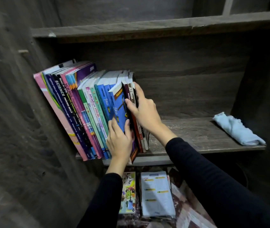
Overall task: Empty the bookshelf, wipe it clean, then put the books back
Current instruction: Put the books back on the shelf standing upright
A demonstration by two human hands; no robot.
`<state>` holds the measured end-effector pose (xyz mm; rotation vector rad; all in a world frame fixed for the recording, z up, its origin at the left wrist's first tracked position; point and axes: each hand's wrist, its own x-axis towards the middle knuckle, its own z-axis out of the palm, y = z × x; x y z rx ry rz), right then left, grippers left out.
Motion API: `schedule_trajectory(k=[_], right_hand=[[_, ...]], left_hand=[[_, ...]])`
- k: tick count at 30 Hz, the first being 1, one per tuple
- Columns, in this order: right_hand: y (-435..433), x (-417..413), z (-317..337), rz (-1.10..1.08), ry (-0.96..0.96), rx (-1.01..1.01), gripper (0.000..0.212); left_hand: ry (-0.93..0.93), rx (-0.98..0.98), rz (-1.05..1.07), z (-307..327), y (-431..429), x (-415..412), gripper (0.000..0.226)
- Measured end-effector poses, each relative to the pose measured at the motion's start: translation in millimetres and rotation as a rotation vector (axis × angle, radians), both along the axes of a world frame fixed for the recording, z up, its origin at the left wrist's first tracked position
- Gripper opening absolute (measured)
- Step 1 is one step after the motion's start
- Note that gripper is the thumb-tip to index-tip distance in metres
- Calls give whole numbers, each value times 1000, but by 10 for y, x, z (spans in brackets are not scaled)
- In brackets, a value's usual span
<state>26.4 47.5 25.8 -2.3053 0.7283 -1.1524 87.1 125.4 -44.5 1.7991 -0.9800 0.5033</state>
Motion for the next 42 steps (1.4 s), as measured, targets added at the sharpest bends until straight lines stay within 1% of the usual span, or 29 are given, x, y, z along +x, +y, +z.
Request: schedule_trajectory(k=[2,5,7,9,12,14,17,19,22,23,25,30,34,42], right_hand=[[-52,-46,-47,42,-21,80,63],[-83,-166,-168,154,-142,288,55],[-26,-272,-342,196,-208,467,45],[13,-353,-620,209,-209,585,41],[78,-412,-1010,184,-197,649,48],[106,-429,-1190,161,-231,693,51],[133,-427,-1312,156,-256,706,55],[136,-426,-1322,141,-245,710,54],[154,-450,-1309,80,-193,677,47],[151,-456,-1315,63,-174,656,47],[144,-460,-1333,57,-160,625,48],[106,-464,-1339,53,-144,603,50],[79,-469,-1338,51,-112,588,52],[137,-267,-1372,-48,-63,504,53]], left_hand=[[46,34,-55,-52,30,32,81],[73,127,-199,-211,186,-20,90],[67,114,-256,-354,312,-52,84],[27,131,-261,-451,372,-39,72],[-9,113,-228,-433,356,-20,55],[30,98,-217,-386,342,-56,48],[126,38,-232,-378,297,-90,43],[181,-35,-255,-385,236,-77,38],[240,-105,-192,-391,103,11,19],[242,-112,-158,-400,52,34,17],[225,-140,-123,-448,-34,50,18],[242,-244,-136,-497,-124,-19,23],[272,-227,-191,-485,-92,21,32],[244,-207,-182,-465,-100,58,32]])
